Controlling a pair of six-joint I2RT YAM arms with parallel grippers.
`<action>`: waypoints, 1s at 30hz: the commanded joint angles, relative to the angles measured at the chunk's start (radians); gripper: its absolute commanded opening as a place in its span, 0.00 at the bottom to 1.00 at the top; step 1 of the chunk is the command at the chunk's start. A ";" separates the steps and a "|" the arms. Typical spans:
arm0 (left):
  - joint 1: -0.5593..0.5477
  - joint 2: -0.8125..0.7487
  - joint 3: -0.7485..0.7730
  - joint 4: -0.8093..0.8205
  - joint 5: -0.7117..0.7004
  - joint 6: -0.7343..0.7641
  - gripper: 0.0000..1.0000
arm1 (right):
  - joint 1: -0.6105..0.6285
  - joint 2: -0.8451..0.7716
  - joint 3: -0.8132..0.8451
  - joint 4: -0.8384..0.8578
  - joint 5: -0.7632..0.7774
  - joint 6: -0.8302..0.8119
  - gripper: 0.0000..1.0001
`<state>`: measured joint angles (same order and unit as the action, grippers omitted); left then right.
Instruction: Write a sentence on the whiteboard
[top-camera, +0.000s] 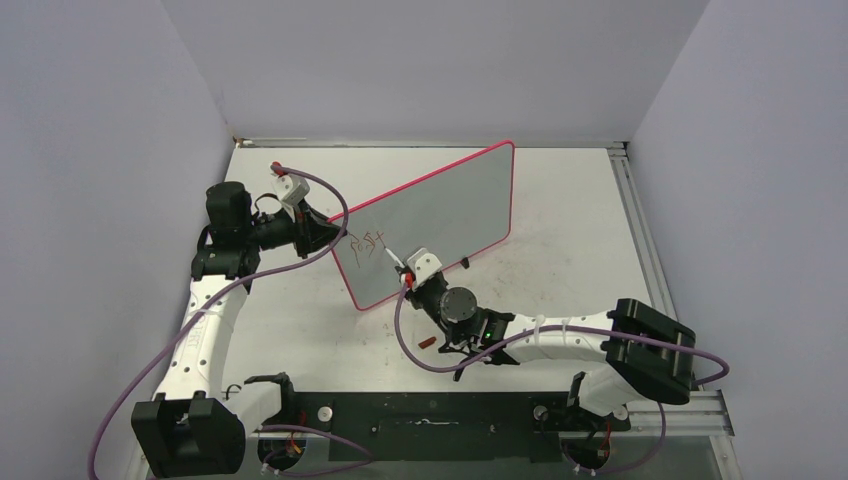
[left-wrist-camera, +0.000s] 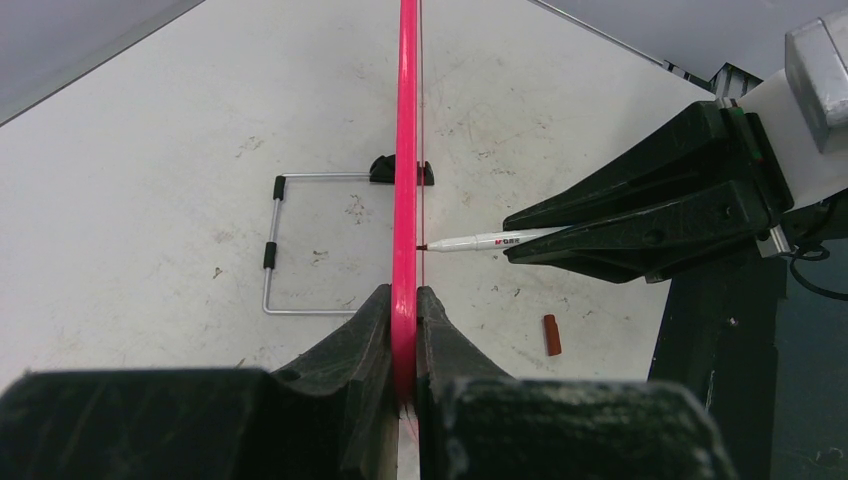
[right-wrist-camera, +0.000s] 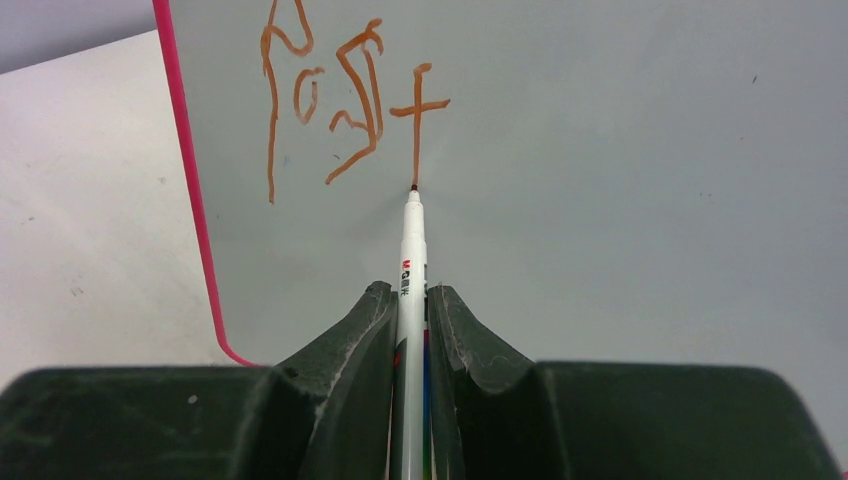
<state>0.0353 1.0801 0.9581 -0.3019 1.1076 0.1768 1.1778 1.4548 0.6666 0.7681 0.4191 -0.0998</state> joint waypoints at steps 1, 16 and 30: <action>0.005 -0.005 -0.007 -0.020 0.006 0.033 0.00 | 0.000 0.015 -0.007 0.005 0.013 0.039 0.05; 0.005 -0.005 -0.007 -0.026 -0.003 0.036 0.00 | 0.000 -0.123 -0.007 -0.006 0.006 -0.007 0.05; 0.006 0.001 0.011 -0.064 -0.014 0.050 0.00 | -0.128 -0.298 -0.002 -0.174 -0.346 0.093 0.05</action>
<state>0.0353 1.0798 0.9581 -0.3077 1.1065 0.1810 1.1259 1.1687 0.6476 0.6529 0.2428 -0.0689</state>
